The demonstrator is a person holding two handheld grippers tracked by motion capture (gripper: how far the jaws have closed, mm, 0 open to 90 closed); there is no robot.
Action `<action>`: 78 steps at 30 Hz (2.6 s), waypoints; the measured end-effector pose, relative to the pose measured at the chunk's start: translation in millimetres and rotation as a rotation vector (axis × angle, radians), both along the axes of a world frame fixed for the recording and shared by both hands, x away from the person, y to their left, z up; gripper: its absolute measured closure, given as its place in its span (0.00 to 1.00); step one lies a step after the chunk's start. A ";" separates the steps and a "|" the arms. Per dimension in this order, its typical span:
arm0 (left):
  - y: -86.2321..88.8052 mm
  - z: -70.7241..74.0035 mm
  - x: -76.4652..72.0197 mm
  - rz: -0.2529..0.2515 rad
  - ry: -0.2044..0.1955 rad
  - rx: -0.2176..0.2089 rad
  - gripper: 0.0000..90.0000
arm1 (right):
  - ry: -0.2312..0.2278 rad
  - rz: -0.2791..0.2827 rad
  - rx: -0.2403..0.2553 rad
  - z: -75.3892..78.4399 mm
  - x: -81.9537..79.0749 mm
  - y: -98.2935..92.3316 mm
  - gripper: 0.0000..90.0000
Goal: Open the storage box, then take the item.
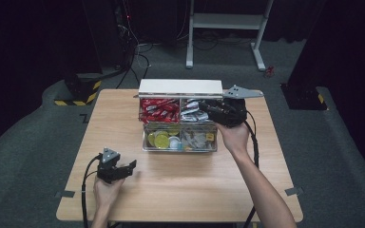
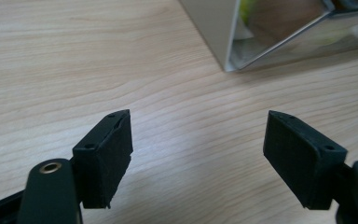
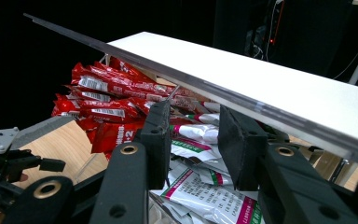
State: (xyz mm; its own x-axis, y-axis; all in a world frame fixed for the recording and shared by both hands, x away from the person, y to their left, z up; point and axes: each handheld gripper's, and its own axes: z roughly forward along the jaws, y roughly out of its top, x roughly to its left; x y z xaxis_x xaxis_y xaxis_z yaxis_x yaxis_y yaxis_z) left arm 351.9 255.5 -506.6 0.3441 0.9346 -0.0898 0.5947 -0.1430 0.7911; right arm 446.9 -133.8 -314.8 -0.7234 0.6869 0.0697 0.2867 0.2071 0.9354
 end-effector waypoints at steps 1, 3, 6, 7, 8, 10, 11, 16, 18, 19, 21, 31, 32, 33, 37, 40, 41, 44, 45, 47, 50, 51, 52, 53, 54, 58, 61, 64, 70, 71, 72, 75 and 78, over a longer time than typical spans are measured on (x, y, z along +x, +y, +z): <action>-1.4 2.0 -0.7 -0.005 -0.008 -0.015 0.27 | 0.000 -0.001 -0.002 0.0 0.0 0.2 0.71; -2.9 6.1 -1.2 -0.013 -0.024 -0.044 0.27 | 0.001 -0.001 -0.004 0.0 0.2 0.2 0.71; -5.5 11.8 0.4 -0.032 -0.025 -0.052 0.27 | 0.004 0.002 0.003 -0.3 1.1 -0.7 0.71; -6.6 14.1 0.5 -0.043 -0.027 -0.057 0.27 | 0.006 0.001 0.005 -0.5 1.3 -0.8 0.71; -7.4 16.9 1.1 -0.053 -0.035 -0.066 0.27 | 0.008 0.000 0.007 -0.8 1.4 -1.0 0.71; -8.5 20.3 3.5 -0.069 -0.033 -0.073 0.28 | 0.008 -0.005 0.005 -0.4 1.3 -0.7 0.72; -8.5 20.3 3.5 -0.069 -0.033 -0.073 0.28 | 0.008 -0.005 0.005 -0.4 1.3 -0.7 0.72; -10.8 27.4 8.2 -0.087 -0.037 -0.084 0.28 | 0.007 -0.009 0.009 1.2 2.7 -1.0 0.72; -11.8 31.6 9.4 -0.094 -0.039 -0.086 0.28 | 0.006 -0.009 0.009 1.4 2.9 -1.2 0.72; -12.0 33.7 9.5 -0.094 -0.043 -0.097 0.28 | 0.005 -0.010 0.005 1.4 2.7 -1.3 0.72; -10.2 39.7 12.6 -0.093 -0.048 -0.155 0.28 | 0.004 -0.012 0.005 2.3 3.2 -1.9 0.72; -0.3 65.7 15.4 -0.088 -0.087 -0.177 0.28 | 0.013 -0.021 0.024 2.0 6.2 -5.8 0.72; -0.3 65.7 15.4 -0.088 -0.087 -0.177 0.28 | 0.013 -0.022 0.022 2.5 6.3 -5.6 0.72; 0.5 67.7 16.1 -0.087 -0.091 -0.176 0.28 | 0.011 -0.022 0.019 2.8 6.9 -5.6 0.72; 2.2 74.9 18.4 -0.093 -0.090 -0.173 0.31 | 0.020 -0.026 0.017 4.8 8.0 -5.9 0.72; 2.1 79.3 19.5 -0.101 -0.096 -0.182 0.32 | 0.023 -0.026 0.019 5.8 9.0 -5.9 0.71; 0.1 82.1 20.2 -0.108 -0.099 -0.175 0.33 | 0.023 -0.027 0.017 5.8 8.7 -5.7 0.71; -2.5 85.9 23.1 -0.117 -0.097 -0.177 0.32 | 0.021 -0.024 0.016 6.5 9.7 -5.9 0.71; -3.1 87.7 24.0 -0.123 -0.097 -0.182 0.32 | 0.023 -0.021 0.018 6.8 10.5 -6.2 0.71; -5.6 91.8 25.3 -0.133 -0.101 -0.174 0.34 | 0.023 -0.024 0.011 7.5 10.2 -5.5 0.71; -7.2 95.5 26.8 -0.139 -0.109 -0.180 0.34 | 0.023 -0.024 0.002 8.2 10.1 -5.2 0.71; -8.0 100.4 28.6 -0.145 -0.117 -0.204 0.34 | 0.025 -0.021 0.001 8.8 10.8 -5.5 0.71; -8.9 103.0 28.7 -0.148 -0.120 -0.205 0.34 | 0.025 -0.024 -0.004 9.3 10.7 -5.1 0.71; -9.4 105.0 28.7 -0.151 -0.125 -0.199 0.33 | 0.025 -0.027 -0.007 9.7 10.5 -4.4 0.71; -9.4 105.0 28.7 -0.151 -0.125 -0.199 0.33 | 0.025 -0.027 -0.007 9.7 10.5 -4.4 0.71; -11.8 117.2 30.4 -0.168 -0.138 -0.199 0.34 | 0.026 -0.026 -0.013 10.3 11.3 -4.1 0.71; -13.2 124.3 30.2 -0.181 -0.152 -0.202 0.35 | 0.025 -0.026 -0.015 10.4 11.5 -4.0 0.71; -14.6 130.4 30.6 -0.189 -0.161 -0.200 0.36 | 0.025 -0.024 -0.013 10.2 11.9 -4.2 0.71; -18.1 142.9 31.8 -0.199 -0.183 -0.195 0.38 | 0.028 -0.023 -0.015 9.6 12.5 -3.7 0.71; -19.1 145.6 32.8 -0.200 -0.186 -0.192 0.39 | 0.029 -0.022 -0.016 9.3 13.0 -3.8 0.71; -19.5 146.6 33.1 -0.201 -0.185 -0.193 0.40 | 0.030 -0.022 -0.016 9.1 13.3 -3.8 0.71; -21.0 151.4 35.2 -0.204 -0.194 -0.175 0.42 | 0.034 -0.022 -0.016 8.9 13.7 -3.7 0.72; -21.9 154.8 36.8 -0.202 -0.199 -0.176 0.44 | 0.035 -0.023 -0.019 9.3 13.7 -3.6 0.72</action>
State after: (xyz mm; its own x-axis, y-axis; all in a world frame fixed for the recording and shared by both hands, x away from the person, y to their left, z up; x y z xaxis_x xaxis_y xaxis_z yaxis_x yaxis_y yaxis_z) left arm 388.7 233.6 -351.8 0.5480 0.8217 -0.1563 0.3998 -0.0932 0.9118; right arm 460.6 -137.3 -305.5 -0.7051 0.7045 0.0814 0.3239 0.2179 0.9206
